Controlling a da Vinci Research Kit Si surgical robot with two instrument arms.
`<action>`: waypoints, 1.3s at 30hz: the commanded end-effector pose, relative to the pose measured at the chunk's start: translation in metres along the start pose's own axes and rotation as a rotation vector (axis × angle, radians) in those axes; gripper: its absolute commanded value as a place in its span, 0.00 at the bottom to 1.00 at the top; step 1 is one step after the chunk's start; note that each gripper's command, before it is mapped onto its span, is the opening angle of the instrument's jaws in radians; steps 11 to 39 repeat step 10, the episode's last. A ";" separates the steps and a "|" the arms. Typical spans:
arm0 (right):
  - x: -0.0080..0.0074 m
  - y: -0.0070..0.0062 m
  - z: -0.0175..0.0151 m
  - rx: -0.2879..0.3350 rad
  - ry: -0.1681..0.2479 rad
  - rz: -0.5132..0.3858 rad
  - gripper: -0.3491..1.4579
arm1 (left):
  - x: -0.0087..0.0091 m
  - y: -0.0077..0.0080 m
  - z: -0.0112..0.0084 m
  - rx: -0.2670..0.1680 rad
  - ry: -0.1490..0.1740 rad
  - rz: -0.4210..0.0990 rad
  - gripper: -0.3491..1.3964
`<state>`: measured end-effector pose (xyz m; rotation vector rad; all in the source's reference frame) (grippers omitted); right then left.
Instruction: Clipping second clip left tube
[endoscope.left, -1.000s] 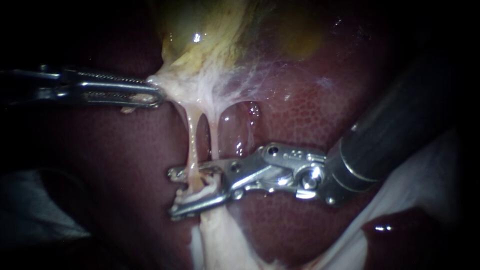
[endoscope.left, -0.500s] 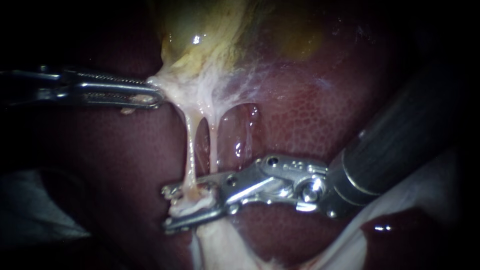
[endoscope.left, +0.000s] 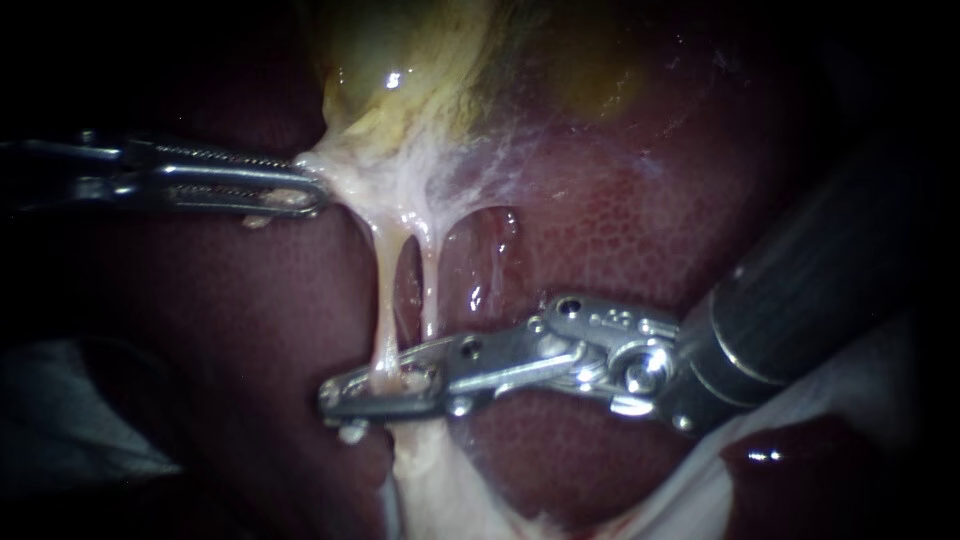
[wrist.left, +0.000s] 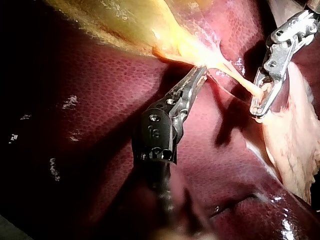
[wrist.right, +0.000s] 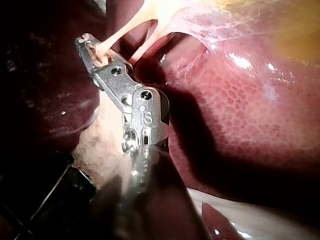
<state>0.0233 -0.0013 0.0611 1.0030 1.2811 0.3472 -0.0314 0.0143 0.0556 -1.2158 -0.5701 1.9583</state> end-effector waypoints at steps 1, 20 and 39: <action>0.0000 0.0000 0.0000 0.007 -0.003 -0.003 0.00 | 0.0000 0.0000 0.0000 0.000 0.000 0.000 0.00; -0.0001 0.0002 -0.0001 0.010 -0.003 0.000 0.00 | 0.0000 0.0000 0.0001 0.000 0.000 0.000 0.00; -0.0001 0.0002 -0.0001 0.010 -0.003 0.000 0.00 | 0.0000 0.0000 0.0001 0.000 0.000 0.000 0.00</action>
